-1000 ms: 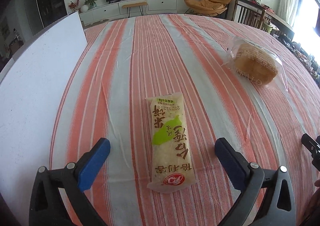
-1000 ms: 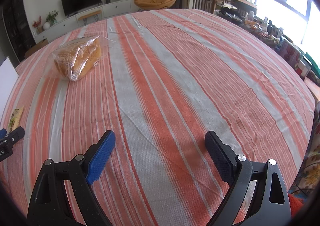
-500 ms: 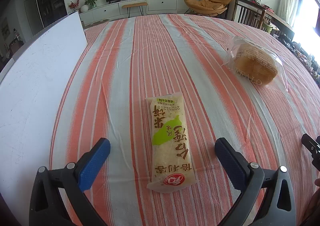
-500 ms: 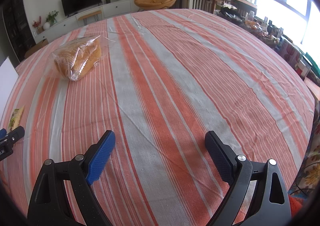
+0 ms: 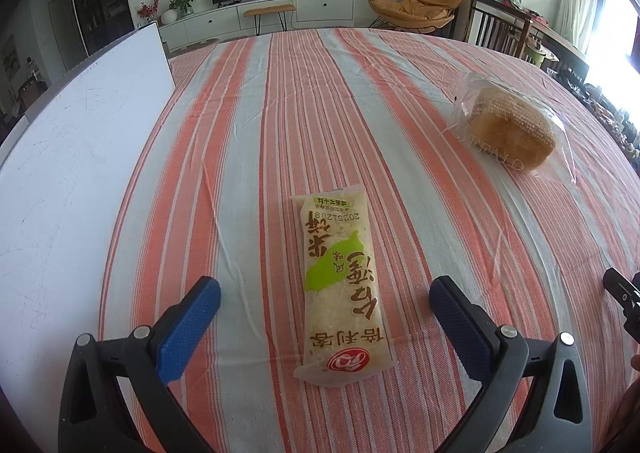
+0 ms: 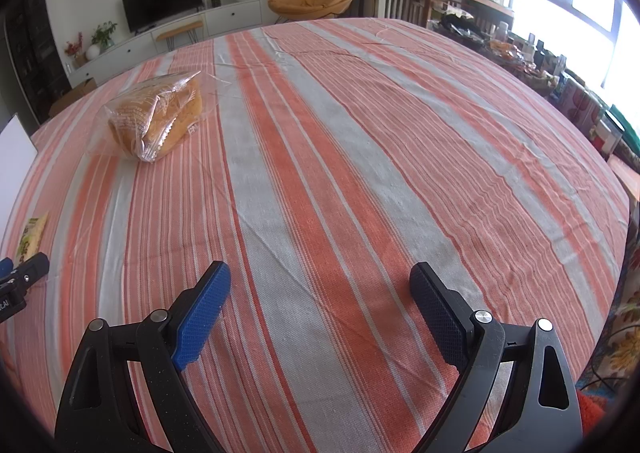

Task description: Organize snacks

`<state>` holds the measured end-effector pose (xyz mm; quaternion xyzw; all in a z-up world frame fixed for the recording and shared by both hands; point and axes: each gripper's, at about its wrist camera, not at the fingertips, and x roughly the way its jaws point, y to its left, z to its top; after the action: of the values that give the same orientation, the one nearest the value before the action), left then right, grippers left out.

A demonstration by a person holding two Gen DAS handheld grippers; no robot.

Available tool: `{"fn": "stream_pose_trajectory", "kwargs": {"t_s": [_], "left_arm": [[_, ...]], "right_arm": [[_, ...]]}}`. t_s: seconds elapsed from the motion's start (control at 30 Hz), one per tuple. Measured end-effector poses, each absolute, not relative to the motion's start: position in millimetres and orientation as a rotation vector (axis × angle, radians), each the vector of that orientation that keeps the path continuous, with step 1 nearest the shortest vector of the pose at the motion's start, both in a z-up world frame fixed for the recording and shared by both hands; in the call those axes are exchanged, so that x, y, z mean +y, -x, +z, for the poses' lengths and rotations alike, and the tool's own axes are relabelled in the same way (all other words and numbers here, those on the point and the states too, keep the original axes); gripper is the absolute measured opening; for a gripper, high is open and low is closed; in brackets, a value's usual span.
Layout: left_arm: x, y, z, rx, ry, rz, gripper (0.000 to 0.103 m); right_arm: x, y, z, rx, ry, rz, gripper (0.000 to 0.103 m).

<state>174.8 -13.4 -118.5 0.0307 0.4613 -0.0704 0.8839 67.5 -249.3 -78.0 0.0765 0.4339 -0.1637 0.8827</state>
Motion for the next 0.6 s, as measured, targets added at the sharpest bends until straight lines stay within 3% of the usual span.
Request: {"fn": "stream_pose_trajectory", "kwargs": {"t_s": [0.5, 0.6], "left_arm": [[-13, -175, -119, 0.96, -0.064, -0.146, 0.103], [-13, -175, -119, 0.96, -0.064, -0.146, 0.103]], "right_arm": [[-249, -66, -77, 0.904, -0.164, -0.331, 0.093], [-264, -55, -61, 0.837, -0.268, -0.309, 0.091]]}}
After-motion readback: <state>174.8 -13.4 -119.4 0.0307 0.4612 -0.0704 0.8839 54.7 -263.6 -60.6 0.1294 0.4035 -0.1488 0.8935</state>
